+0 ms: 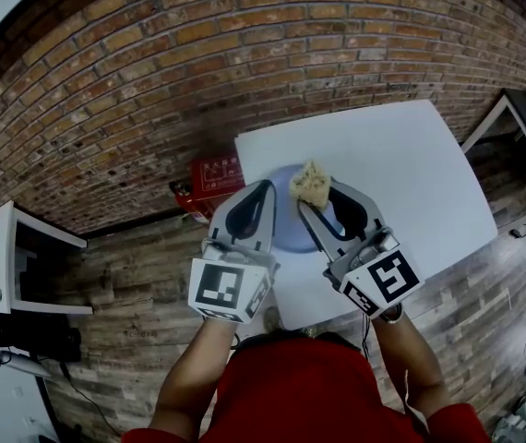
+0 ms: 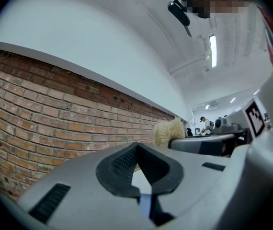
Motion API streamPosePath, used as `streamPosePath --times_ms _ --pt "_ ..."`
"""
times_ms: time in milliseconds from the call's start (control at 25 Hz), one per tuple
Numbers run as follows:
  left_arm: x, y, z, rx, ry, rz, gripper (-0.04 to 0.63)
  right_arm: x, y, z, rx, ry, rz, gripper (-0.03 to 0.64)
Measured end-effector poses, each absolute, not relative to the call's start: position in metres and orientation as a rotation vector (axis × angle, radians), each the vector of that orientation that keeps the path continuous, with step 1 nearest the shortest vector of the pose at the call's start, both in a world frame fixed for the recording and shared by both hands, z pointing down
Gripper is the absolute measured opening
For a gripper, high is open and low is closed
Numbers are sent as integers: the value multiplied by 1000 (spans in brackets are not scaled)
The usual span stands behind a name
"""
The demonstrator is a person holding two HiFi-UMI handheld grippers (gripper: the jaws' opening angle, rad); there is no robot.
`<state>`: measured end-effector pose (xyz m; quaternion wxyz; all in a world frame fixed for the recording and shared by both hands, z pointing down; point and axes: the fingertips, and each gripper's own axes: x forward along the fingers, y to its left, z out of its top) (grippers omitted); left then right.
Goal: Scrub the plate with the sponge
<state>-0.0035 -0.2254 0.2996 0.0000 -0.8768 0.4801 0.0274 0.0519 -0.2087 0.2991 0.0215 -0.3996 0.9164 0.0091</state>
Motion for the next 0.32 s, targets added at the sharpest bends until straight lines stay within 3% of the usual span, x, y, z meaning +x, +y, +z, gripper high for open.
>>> streamPosePath --times_ms 320 --pt "-3 -226 301 -2769 1504 82 12 54 -211 297 -1249 2838 29 152"
